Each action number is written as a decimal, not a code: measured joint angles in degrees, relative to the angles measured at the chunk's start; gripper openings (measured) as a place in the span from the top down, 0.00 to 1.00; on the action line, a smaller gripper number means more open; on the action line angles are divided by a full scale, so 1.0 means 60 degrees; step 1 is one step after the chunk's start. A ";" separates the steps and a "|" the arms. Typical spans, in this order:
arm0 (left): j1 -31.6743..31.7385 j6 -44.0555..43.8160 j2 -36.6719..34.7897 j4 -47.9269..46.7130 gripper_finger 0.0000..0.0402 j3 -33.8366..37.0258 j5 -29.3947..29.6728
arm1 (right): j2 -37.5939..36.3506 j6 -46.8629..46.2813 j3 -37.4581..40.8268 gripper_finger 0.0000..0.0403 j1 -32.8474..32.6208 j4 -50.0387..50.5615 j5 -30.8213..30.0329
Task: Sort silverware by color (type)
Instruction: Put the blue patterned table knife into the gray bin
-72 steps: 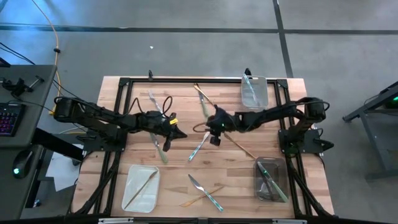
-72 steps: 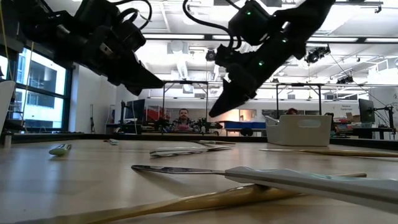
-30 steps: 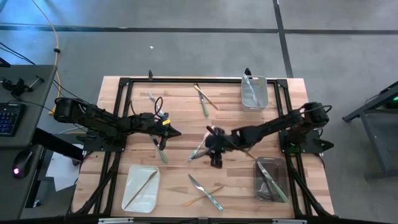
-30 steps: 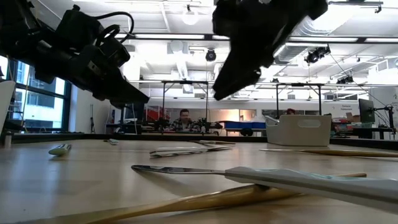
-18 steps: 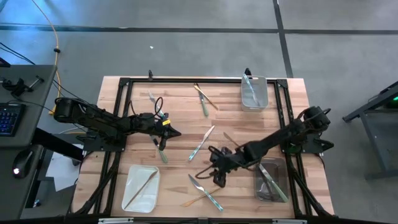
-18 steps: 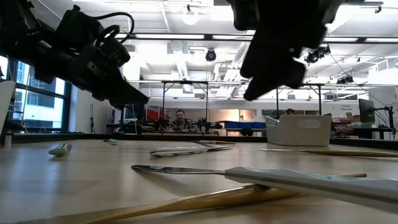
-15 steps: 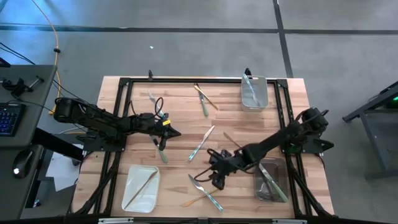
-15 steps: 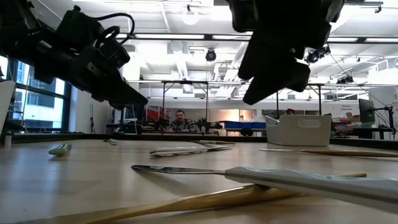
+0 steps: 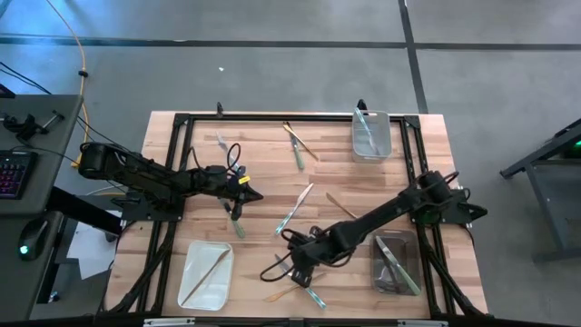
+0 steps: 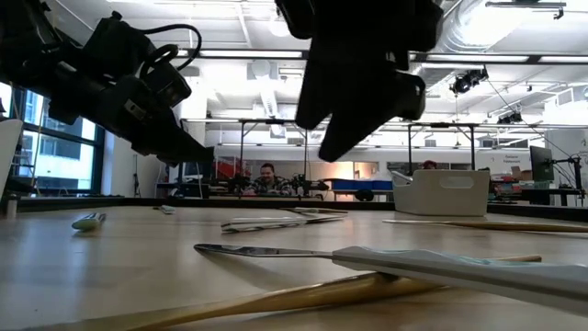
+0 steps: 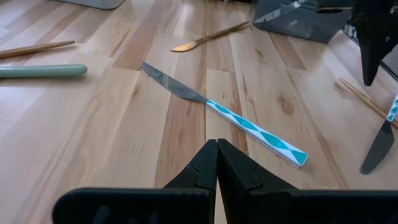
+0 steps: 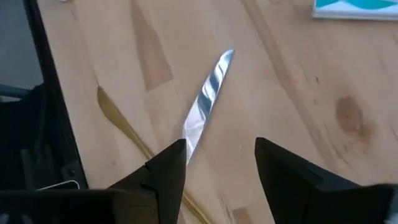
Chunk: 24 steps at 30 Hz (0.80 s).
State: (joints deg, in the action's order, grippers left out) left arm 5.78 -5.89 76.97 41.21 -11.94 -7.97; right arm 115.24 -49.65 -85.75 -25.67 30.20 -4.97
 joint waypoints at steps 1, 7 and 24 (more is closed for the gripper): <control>0.0000 0.0038 0.0000 0.0001 1.00 0.0000 0.0000 | 0.0092 -0.0093 -0.0158 0.56 0.0000 0.0135 0.0098; 0.0000 0.0121 0.0000 -0.0033 1.00 0.0000 0.0000 | 0.0501 -0.0565 -0.0435 0.56 -0.0029 0.0305 0.0380; 0.0000 0.0102 0.0000 -0.0175 1.00 0.0000 0.0005 | 0.1567 -0.1015 -0.0435 0.56 -0.0457 -0.0479 0.1014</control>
State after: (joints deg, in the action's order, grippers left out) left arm 5.78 -5.28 76.97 40.16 -11.94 -7.93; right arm 124.64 -55.74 -88.36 -28.41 27.32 1.12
